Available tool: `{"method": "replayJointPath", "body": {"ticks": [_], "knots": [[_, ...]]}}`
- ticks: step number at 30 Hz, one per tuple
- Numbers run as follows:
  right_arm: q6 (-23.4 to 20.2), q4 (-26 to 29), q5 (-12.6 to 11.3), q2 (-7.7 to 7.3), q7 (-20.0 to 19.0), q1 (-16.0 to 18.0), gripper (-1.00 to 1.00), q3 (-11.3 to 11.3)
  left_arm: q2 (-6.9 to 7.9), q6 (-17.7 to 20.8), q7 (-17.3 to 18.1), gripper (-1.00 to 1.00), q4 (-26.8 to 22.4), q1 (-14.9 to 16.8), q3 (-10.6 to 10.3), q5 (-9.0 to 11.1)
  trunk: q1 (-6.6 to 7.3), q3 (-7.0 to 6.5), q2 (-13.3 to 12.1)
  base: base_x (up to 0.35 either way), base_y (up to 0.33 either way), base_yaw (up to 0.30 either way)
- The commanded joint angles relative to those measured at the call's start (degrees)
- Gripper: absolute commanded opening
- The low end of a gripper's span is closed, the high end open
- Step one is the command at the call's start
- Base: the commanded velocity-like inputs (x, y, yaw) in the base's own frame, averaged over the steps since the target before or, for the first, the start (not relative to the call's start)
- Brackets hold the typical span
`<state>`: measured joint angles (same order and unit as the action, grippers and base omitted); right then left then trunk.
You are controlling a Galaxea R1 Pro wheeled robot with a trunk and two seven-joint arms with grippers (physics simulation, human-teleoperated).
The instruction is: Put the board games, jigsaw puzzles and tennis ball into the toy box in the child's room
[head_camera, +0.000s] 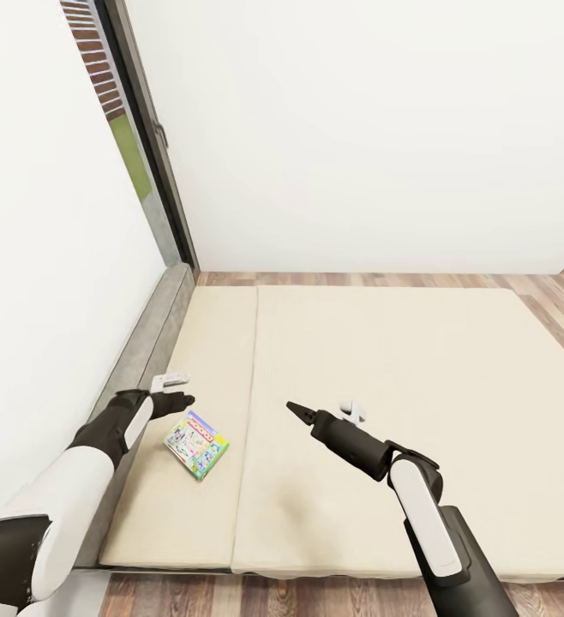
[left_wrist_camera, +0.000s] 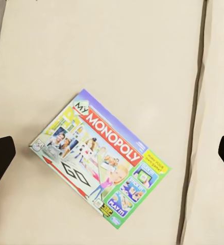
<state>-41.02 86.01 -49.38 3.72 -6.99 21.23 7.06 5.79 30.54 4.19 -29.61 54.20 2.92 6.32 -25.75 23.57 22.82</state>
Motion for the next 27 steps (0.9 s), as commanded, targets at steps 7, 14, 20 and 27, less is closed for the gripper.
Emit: {"method": "replayJointPath", "body": {"ticks": [7, 14, 20, 27], "knots": [[-0.7, 2.7, 0.1, -0.27, -0.4, -0.1, 1.0, 0.0, -0.1, 0.0, 0.0, 1.0, 0.1, 0.0, 0.2, 0.4, -0.03, 0.09, 0.1, 0.0, 0.0, 0.0], [-2.4, 4.6, 0.0, -0.54, -4.8, -3.1, 1.0, 0.0, -0.16, 0.0, 0.1, 1.0, 0.1, 0.0, 0.2, 0.4, -0.03, 0.09, 0.1, 0.0, 0.0, 0.0], [-6.3, 4.9, -0.2, -0.68, -15.7, -3.8, 1.0, -1.5, -0.17, 0.0, 0.1, 1.0, 0.1, 0.0, 0.2, 0.4, -0.03, 0.09, 0.1, 0.0, 0.0, 0.0], [-7.4, 5.0, -0.3, -0.61, -22.5, -4.0, 1.0, -5.3, -0.17, -0.1, 0.1, 1.0, 0.1, 0.0, 0.2, 0.4, -0.03, 0.09, 0.1, 0.0, 0.0, 0.0]]}}
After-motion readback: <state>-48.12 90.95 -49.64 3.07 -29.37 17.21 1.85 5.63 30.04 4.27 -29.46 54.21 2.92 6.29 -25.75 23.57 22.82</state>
